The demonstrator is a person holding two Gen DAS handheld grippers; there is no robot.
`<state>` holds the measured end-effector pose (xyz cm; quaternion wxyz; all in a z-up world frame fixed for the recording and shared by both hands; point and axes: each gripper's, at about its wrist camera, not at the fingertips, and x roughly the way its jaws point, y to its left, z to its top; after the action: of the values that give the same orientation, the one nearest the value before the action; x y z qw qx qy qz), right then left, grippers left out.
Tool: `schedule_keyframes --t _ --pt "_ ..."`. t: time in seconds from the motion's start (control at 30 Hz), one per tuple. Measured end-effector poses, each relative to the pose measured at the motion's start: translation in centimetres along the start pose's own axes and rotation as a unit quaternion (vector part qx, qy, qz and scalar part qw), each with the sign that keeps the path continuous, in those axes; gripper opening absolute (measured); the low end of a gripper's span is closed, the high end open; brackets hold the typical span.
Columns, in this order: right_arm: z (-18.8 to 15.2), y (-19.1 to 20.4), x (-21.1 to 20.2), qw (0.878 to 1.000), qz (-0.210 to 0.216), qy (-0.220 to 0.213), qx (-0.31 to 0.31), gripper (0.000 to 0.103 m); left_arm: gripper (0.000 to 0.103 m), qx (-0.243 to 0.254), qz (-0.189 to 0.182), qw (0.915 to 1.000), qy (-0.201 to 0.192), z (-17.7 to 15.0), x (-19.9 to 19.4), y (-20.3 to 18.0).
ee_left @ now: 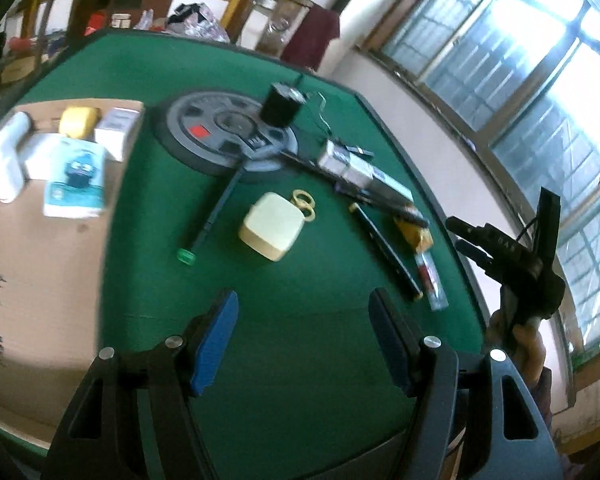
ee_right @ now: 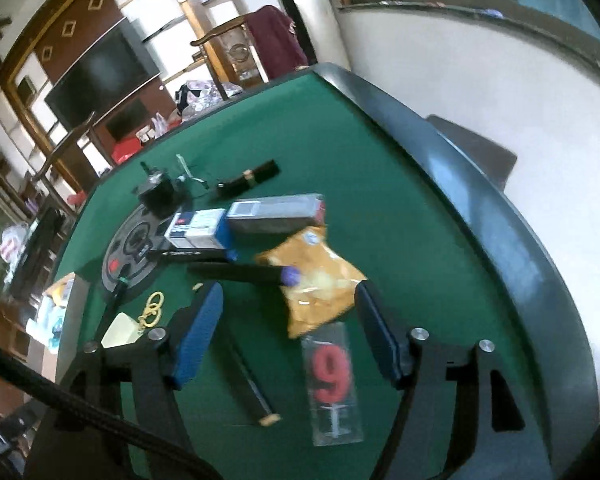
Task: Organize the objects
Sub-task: 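Move both open tools back over the table items, then grasp a black marker with the left tool while right grasps another black marker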
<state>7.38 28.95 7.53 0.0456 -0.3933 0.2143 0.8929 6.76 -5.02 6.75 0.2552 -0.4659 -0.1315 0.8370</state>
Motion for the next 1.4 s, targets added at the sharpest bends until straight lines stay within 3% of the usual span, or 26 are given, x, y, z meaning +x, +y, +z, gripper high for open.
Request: schedule_keyframes --t 0.1,0.23,0.4,0.5,0.53,0.67,0.97,1.07,1.13,1.2,1.4 --pt "-0.7 0.9 0.4 0.999 0.028 0.014 -0.022 0.068 0.062 -0.008 0.002 1.0000 0.004 -0.2 0.4 -0.3" --pt "-2.1 4.8 2.5 0.991 0.052 0.059 -0.105 0.068 0.062 -0.022 0.010 0.9997 0.003 -0.2 0.8 -0.2" --pt "-3.6 6.6 6.1 0.984 0.023 0.095 -0.151 0.067 0.062 -0.016 0.042 0.9990 -0.008 -0.3 0.5 0.2" --pt "-3.8 7.4 6.6 0.981 -0.005 0.083 -0.175 0.066 0.062 0.008 0.094 0.9953 -0.024 0.2 0.0 0.6" --pt "-3.8 7.6 6.7 0.980 -0.009 0.084 -0.178 0.059 0.062 0.019 0.109 0.9935 -0.027 0.5 -0.1 0.7" --pt "-4.3 8.8 7.2 0.976 -0.028 0.076 -0.200 0.050 0.062 0.064 0.168 0.9836 -0.016 2.2 1.2 1.2" --pt "-4.3 9.4 7.2 0.976 -0.022 0.073 -0.202 0.047 0.061 0.117 0.198 0.9729 0.024 5.3 6.3 2.6" --pt "-4.3 9.5 7.2 0.976 -0.024 0.074 -0.204 0.047 0.048 0.129 0.203 0.9699 0.037 6.1 7.8 3.0" --pt "-4.4 9.6 7.2 0.975 -0.027 0.074 -0.205 0.047 0.026 0.138 0.204 0.9679 0.052 6.3 8.7 3.0" --pt "-4.3 9.6 7.2 0.975 -0.029 0.075 -0.207 0.048 0.021 0.144 0.204 0.9658 0.069 6.2 9.7 3.3" --pt "-4.4 10.0 7.5 0.973 -0.035 0.073 -0.217 0.048 0.022 0.143 0.207 0.9663 0.053 6.9 10.3 2.8"
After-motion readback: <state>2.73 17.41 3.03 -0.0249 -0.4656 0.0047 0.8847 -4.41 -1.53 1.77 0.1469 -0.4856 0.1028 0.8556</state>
